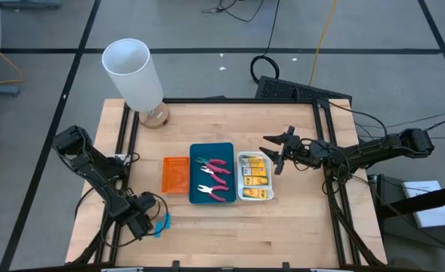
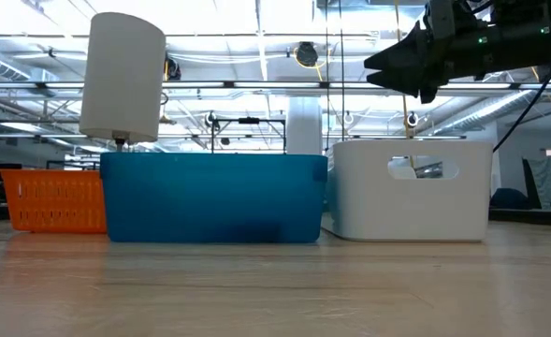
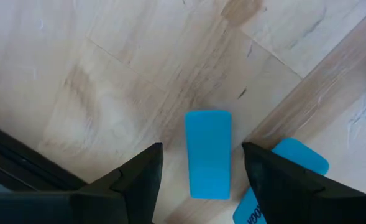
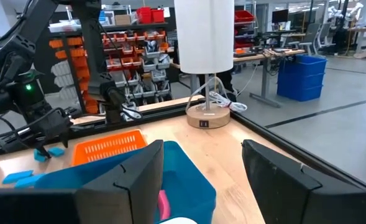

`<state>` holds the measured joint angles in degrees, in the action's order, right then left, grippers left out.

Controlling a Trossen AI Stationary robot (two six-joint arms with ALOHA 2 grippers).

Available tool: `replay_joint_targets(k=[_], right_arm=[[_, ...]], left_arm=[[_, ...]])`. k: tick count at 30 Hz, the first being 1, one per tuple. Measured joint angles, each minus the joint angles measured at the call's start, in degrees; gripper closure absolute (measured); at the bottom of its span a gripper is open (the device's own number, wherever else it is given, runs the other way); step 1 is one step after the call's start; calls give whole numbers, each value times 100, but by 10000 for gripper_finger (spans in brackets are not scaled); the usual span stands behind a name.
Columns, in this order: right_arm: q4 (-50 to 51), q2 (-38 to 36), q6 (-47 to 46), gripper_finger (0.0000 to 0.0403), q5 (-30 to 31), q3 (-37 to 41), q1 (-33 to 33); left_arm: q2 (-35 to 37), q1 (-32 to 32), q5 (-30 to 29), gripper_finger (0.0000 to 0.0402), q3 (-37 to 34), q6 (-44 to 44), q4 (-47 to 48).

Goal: Pick & Place School Supplies
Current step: Put the blue eraser into the orange bin

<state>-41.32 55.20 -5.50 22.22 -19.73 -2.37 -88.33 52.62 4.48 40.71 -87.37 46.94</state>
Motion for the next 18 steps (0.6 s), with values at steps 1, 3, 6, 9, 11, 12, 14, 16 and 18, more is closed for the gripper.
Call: replay_joint_targets(k=[1, 3, 6, 9, 11, 12, 14, 16, 18], right_arm=[[2, 0, 2, 193, 0, 0, 0], [-6, 0, 10, 193, 3, 0, 0], [-10, 0, 13, 193, 4, 0, 0], [-20, 0, 13, 193, 5, 0, 0], [-20, 0, 13, 193, 6, 0, 0], [-21, 0, 13, 193, 6, 0, 0], [-23, 0, 13, 193, 6, 0, 0], [-27, 0, -32, 193, 6, 0, 0], [-31, 0, -74, 193, 6, 0, 0]], left_arm=[[0, 0, -2, 165, 0, 3, -3], [-2, 0, -1, 172, -1, 4, -18], [-7, 0, -1, 200, 0, 5, -66], [-9, 0, -16, 239, 0, 0, -127], [-11, 2, -84, 265, 0, 0, -164], [-14, 3, -127, 276, -1, -2, -166], [-17, 4, -196, 296, 0, -3, -165], [-15, 7, -215, 310, 0, -3, -160], [-15, 7, -213, 319, 0, -4, -149]])
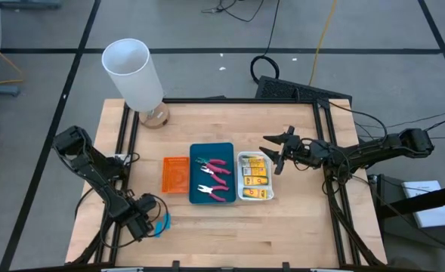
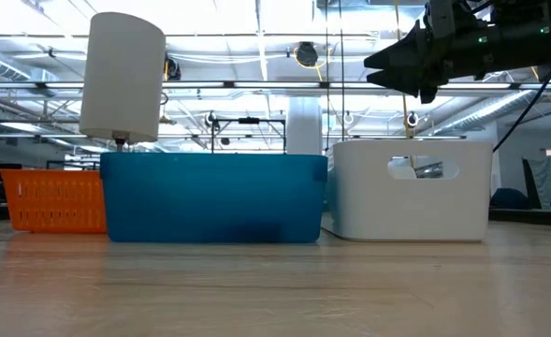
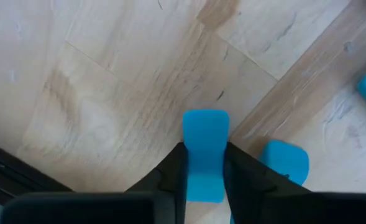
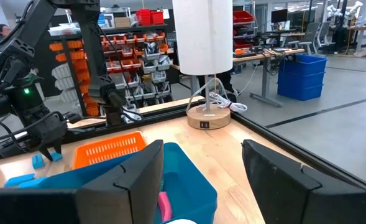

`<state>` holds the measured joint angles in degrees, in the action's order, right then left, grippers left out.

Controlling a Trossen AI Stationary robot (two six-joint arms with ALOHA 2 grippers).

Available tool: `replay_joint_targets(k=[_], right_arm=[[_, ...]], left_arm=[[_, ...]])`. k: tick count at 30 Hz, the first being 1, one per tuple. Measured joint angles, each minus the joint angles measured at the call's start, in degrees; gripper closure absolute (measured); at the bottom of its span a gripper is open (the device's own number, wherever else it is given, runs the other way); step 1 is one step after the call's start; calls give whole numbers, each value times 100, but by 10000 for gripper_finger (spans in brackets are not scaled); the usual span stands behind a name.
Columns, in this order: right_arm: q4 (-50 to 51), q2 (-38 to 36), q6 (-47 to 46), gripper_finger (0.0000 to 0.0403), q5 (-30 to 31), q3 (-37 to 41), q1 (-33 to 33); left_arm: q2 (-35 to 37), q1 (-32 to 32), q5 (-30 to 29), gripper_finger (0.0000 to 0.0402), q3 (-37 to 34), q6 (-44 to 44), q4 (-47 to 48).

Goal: Pick & Place School Supplies
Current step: Put the blue eraser into the orange bin

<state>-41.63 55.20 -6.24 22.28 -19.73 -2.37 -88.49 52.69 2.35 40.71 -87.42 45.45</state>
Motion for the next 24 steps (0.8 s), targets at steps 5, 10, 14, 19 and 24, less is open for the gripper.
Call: replay_joint_targets(k=[5, 10, 14, 19, 24], right_arm=[[0, 0, 0, 193, 0, 0, 0], [-7, 0, 0, 193, 0, 0, 0], [-10, 0, 1, 193, 0, 0, 0], [-13, 0, -15, 193, 0, 0, 0], [-13, 0, -15, 193, 1, 0, 0]], left_arm=[[0, -4, 9, 319, 0, -12, 9], [27, -4, 1, 324, 4, 5, 29], [148, -4, -24, 328, 0, 0, 41], [378, -15, -430, 328, -27, -90, 96], [700, -20, -1057, 333, -22, -166, 68]])
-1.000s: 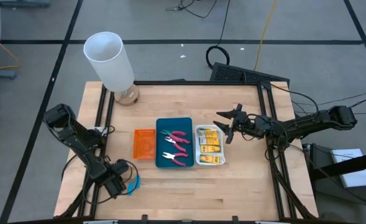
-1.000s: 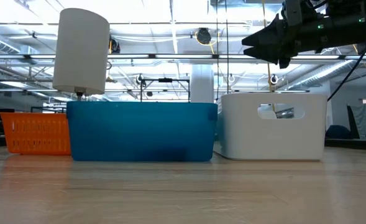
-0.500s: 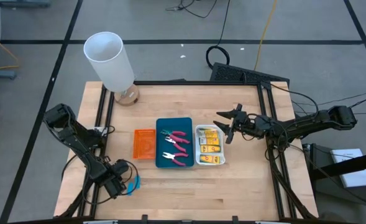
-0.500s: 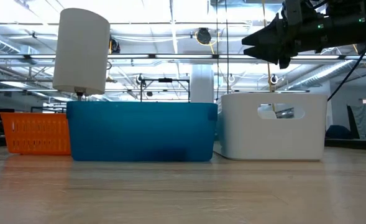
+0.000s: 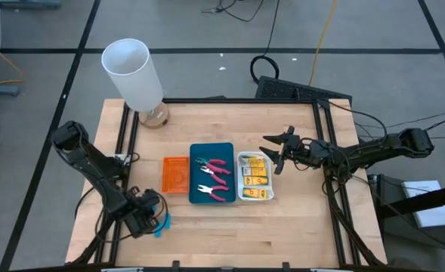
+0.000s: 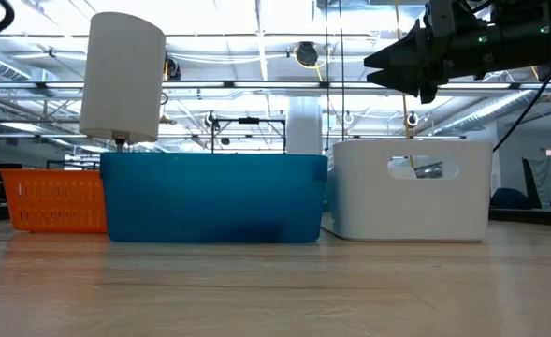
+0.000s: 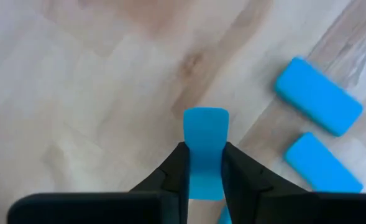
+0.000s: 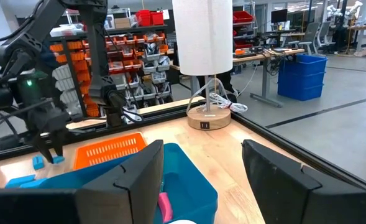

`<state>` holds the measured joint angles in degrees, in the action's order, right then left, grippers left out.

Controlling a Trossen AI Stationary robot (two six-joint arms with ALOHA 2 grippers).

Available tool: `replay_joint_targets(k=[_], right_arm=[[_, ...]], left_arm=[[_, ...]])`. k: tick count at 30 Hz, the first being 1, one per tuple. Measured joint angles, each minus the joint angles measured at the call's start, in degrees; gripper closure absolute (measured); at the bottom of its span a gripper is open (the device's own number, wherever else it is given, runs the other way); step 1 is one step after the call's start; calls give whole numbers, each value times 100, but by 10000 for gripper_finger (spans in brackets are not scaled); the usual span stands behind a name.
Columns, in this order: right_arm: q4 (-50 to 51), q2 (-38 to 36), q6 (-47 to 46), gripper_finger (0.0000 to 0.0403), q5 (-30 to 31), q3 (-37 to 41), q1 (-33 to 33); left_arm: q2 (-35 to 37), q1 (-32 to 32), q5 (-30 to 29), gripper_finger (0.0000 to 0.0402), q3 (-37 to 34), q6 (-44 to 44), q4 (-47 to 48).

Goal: Pick & Place School Supplies
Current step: Put the blue eraser into the orange bin

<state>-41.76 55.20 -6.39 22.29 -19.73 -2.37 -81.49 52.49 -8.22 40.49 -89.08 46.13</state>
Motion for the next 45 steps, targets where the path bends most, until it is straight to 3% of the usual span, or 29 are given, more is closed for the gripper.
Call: replay_joint_targets(k=[13, 27, 39, 45], right_arm=[[2, 0, -2, 193, 1, 0, 0], [4, 0, 0, 193, 1, 0, 0], [3, -2, -2, 193, 1, 0, 1], [7, -2, -2, 193, -3, 2, 0]], left_arm=[[1039, 4, -1061, 338, 11, 54, -116], [1818, -439, -3695, 339, 24, 2066, -1477], [1772, -2145, -3000, 336, 26, 2851, -1581], [1772, -2732, -2597, 338, 31, 2839, -1120]])
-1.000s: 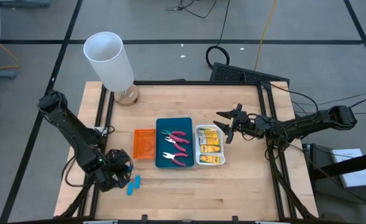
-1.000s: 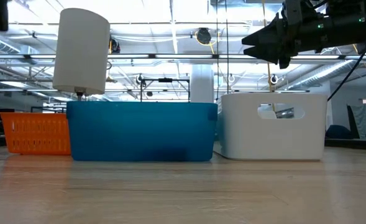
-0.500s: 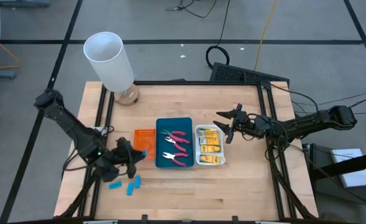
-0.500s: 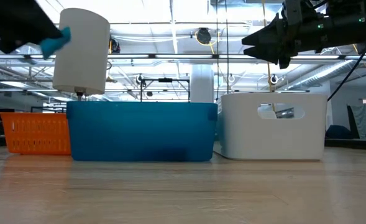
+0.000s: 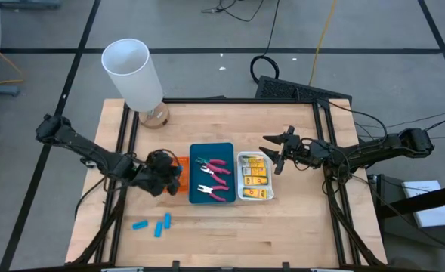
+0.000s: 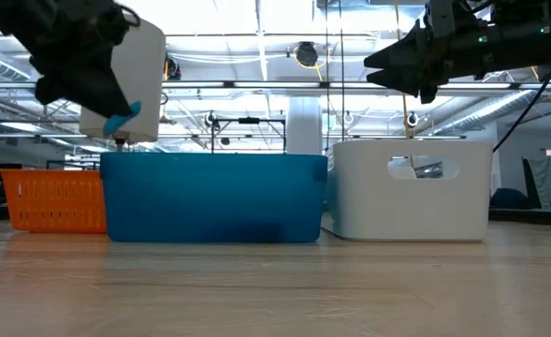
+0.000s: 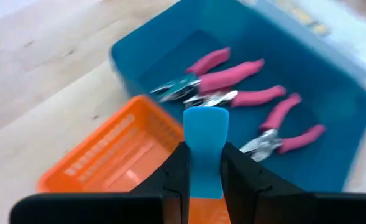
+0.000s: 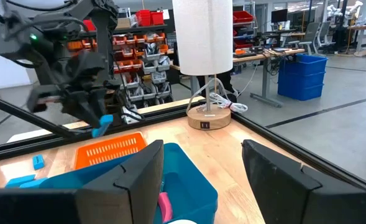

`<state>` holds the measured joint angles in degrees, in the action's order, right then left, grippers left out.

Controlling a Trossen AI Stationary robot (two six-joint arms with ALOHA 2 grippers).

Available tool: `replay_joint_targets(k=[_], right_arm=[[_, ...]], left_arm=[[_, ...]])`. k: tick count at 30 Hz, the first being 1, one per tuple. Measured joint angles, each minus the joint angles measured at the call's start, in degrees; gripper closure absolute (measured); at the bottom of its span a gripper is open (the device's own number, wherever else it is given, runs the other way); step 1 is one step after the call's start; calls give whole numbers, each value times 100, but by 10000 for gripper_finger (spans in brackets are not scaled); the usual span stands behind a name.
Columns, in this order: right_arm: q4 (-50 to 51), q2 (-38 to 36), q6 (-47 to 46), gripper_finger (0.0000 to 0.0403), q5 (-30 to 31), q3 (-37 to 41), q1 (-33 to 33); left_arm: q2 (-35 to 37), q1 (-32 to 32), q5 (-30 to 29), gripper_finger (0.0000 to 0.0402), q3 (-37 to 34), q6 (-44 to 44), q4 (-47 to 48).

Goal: Pick & Place School Supplies
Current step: Put the blue eraser into the orange bin

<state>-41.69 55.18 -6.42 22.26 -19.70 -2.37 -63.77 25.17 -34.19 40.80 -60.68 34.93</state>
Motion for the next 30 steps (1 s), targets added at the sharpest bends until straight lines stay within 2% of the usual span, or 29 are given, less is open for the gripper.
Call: replay_joint_targets(k=[7, 16, 30], right_arm=[[22, 0, 0, 193, -2, 0, 1], [-5, 0, -2, 193, -5, 0, 1], [1, 0, -2, 193, -8, 0, 0]], left_arm=[[-75, -289, 279, 338, 0, -409, 715], [-730, -534, 446, 324, -4, -224, 714], [-907, -678, 614, 315, -4, -123, 684]])
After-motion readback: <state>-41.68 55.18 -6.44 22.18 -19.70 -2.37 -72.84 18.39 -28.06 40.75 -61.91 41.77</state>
